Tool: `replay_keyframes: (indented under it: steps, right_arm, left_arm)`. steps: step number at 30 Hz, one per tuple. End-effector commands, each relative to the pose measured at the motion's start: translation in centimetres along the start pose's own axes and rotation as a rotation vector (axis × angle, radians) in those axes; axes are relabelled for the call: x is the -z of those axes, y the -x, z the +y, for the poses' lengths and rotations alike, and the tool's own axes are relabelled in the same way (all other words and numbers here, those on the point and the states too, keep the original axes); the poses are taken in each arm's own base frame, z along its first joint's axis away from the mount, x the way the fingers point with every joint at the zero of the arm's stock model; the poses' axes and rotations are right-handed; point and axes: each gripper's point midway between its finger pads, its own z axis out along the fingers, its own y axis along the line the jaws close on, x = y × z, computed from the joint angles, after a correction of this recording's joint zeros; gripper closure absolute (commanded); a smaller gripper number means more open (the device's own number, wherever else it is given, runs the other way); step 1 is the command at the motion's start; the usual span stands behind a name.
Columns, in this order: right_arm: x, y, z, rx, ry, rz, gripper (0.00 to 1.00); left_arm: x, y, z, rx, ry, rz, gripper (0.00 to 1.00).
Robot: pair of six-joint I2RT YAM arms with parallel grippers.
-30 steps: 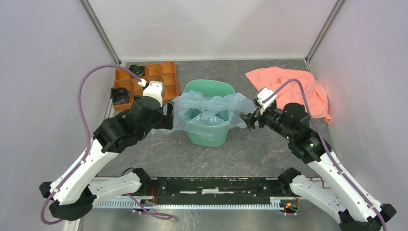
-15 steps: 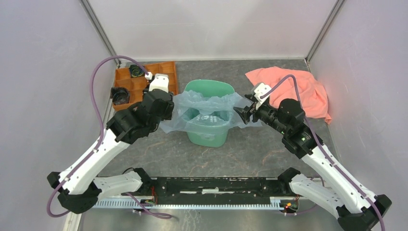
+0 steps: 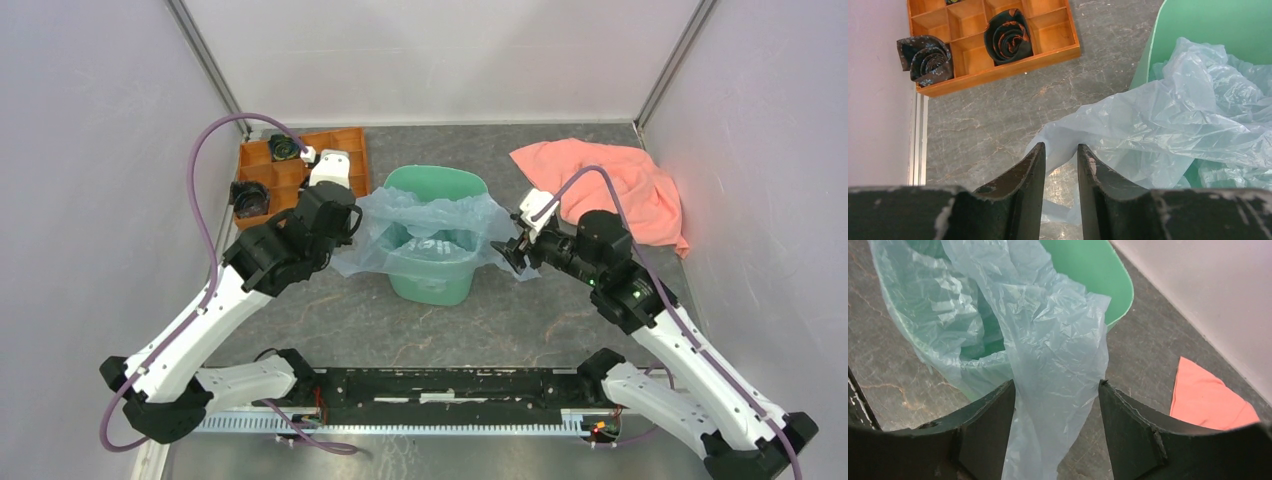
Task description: Put the trash bags into the trash bin
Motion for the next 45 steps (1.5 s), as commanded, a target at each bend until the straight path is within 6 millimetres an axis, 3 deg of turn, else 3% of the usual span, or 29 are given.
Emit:
replay_keyframes:
  steps: [1,11,12,15,17,25,31,37,45]
  right_arm:
    - [-0.5,2.0,-0.5,0.056,0.014,-0.038,0.32]
    - [-2.3,4.0,-0.9,0.033,0.014,-0.125,0.33]
    - [-2.3,4.1,-1.1,0.032,0.002,-0.132,0.37]
    - [-2.1,4.0,-2.9,-0.006,-0.108,-0.130,0.64]
    - [-1.7,3.8,-3.8,-0.037,-0.170,-0.125,0.73]
    - [-1.7,3.2,-5.6,-0.140,-0.285,-0.093,0.89]
    - [-3.8,2.4,-6.3,-0.213,-0.304,-0.019,0.99]
    - [-5.5,1.8,-6.9,-0.286,-0.335,0.000,0.99]
    - [-6.7,-0.2,-9.0,-0.358,-0.383,0.066,0.98]
  left_arm:
    - [0.1,1.6,-0.3,0.052,-0.013,-0.048,0.65]
    - [-0.4,1.8,-0.7,0.056,-0.007,-0.038,0.77]
    - [-0.5,1.7,-0.7,0.056,-0.004,-0.038,0.78]
    - [-0.7,1.8,-0.5,0.062,0.008,-0.040,0.82]
    - [-0.8,1.9,-0.4,0.063,0.018,-0.039,0.85]
    - [-2.0,2.8,0.0,0.085,0.033,-0.029,0.93]
    - [-3.9,3.9,-0.4,0.097,0.012,-0.016,0.97]
    - [-6.2,4.5,-1.3,0.112,-0.020,0.009,0.98]
    - [-9.8,5.5,-0.1,0.171,-0.055,0.039,0.98]
